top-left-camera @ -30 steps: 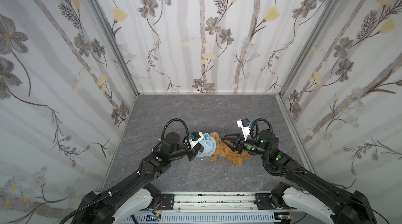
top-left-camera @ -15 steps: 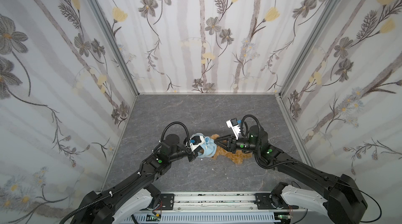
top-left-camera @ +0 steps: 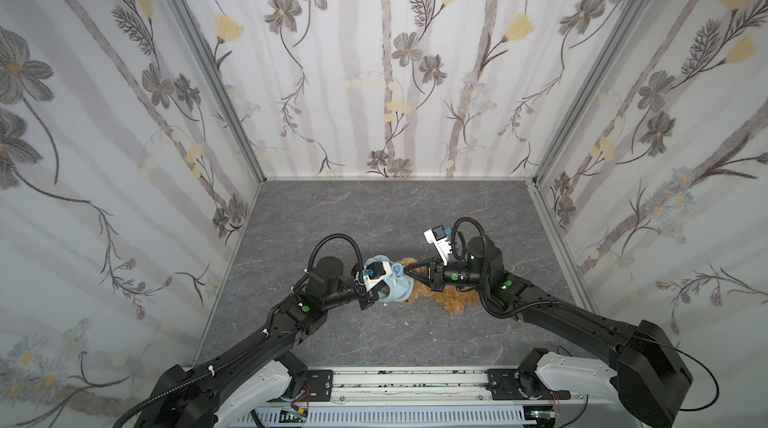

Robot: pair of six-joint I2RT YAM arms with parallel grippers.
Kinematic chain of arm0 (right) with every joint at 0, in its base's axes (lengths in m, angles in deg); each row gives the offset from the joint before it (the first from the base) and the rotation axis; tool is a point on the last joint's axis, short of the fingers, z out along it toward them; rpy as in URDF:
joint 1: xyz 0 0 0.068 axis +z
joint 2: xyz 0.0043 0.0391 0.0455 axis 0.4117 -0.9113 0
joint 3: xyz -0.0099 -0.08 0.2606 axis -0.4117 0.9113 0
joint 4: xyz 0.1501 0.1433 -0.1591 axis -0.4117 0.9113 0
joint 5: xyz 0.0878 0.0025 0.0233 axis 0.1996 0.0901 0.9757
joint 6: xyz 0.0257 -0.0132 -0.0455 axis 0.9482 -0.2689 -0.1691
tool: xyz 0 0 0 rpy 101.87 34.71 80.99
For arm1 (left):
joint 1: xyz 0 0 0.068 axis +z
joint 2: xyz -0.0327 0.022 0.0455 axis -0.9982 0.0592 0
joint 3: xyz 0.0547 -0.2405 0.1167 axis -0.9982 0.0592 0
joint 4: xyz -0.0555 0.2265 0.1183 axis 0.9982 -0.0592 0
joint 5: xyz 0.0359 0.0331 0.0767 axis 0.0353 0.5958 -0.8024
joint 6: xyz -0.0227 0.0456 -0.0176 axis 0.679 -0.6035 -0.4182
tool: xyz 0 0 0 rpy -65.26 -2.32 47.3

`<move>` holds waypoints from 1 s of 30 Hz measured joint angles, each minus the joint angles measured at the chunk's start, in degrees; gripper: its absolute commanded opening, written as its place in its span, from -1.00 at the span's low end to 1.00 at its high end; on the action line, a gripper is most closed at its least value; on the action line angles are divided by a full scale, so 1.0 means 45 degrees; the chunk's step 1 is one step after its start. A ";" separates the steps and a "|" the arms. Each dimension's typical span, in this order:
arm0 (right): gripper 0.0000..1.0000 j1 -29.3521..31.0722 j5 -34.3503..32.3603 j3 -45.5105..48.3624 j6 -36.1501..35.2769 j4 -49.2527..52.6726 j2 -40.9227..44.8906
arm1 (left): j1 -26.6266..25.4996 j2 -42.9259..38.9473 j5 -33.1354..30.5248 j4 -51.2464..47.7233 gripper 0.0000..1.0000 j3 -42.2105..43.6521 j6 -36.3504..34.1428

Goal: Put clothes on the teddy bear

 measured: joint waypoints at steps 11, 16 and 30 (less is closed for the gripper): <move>-1.00 -0.0364 -0.2035 0.0554 0.2356 0.0204 0.0855 | -0.0607 -0.0010 -0.0539 -0.0690 -1.00 -0.0316 -0.1088; -1.00 -0.0466 -0.2720 0.0903 0.3264 0.0262 0.1336 | -0.0670 -0.0044 -0.0743 -0.0811 -1.00 -0.0335 -0.1375; -1.00 -0.1001 -0.3021 0.1715 0.3905 0.0588 0.1200 | -0.0733 -0.0588 -0.1399 -0.0554 -1.00 -0.0223 0.0223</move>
